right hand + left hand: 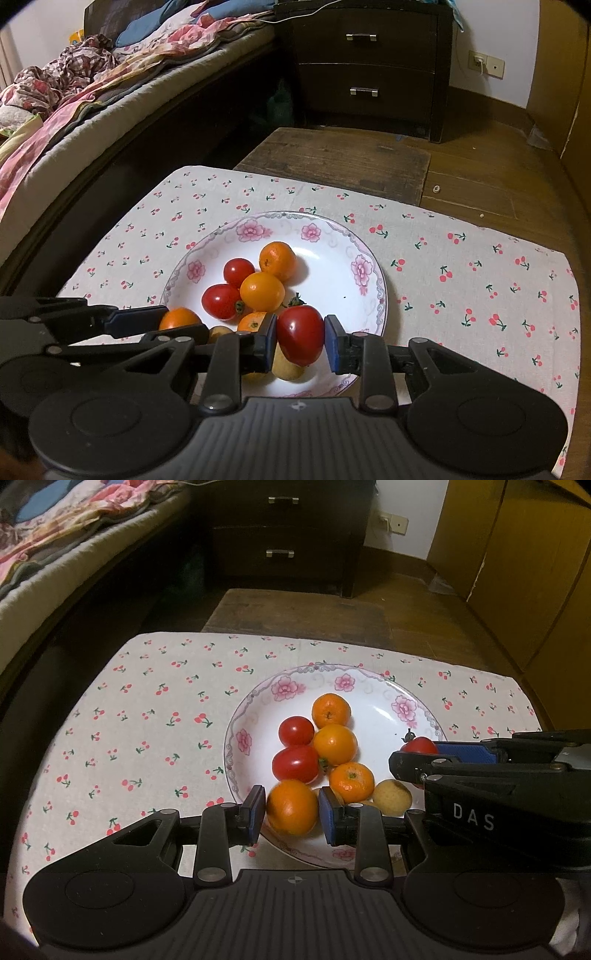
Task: Organize fruits
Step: 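Carry the mandarin with the left gripper while the right gripper carries the tomato over the bowl, then open the left gripper into the bowl while the right gripper releases the tomato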
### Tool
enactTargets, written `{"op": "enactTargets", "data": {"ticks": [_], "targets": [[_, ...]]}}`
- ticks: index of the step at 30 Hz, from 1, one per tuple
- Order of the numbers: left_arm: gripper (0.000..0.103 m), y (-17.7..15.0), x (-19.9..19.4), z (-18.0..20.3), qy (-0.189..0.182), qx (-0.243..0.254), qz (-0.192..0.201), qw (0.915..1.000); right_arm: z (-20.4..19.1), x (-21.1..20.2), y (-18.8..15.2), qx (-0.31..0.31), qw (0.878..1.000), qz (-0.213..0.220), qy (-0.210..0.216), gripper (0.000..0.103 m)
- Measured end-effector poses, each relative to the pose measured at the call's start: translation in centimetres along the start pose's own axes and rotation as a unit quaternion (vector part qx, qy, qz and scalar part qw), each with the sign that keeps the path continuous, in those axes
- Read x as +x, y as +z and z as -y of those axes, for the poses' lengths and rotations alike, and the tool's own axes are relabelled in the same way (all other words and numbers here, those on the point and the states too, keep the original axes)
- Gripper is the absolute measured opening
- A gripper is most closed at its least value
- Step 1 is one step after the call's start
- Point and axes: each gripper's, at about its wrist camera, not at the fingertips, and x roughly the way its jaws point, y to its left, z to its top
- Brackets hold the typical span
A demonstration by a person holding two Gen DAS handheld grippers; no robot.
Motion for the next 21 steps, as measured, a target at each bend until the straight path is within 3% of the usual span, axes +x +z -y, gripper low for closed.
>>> {"op": "enactTargets", "data": {"ticks": [21], "targets": [[0.048, -0.3, -1.3, 0.3, -0.005, 0.006, 0.014, 0.9999, 0.0, -1.6, 0.0, 0.009, 1.0, 0.018, -0.008, 0.031]]}}
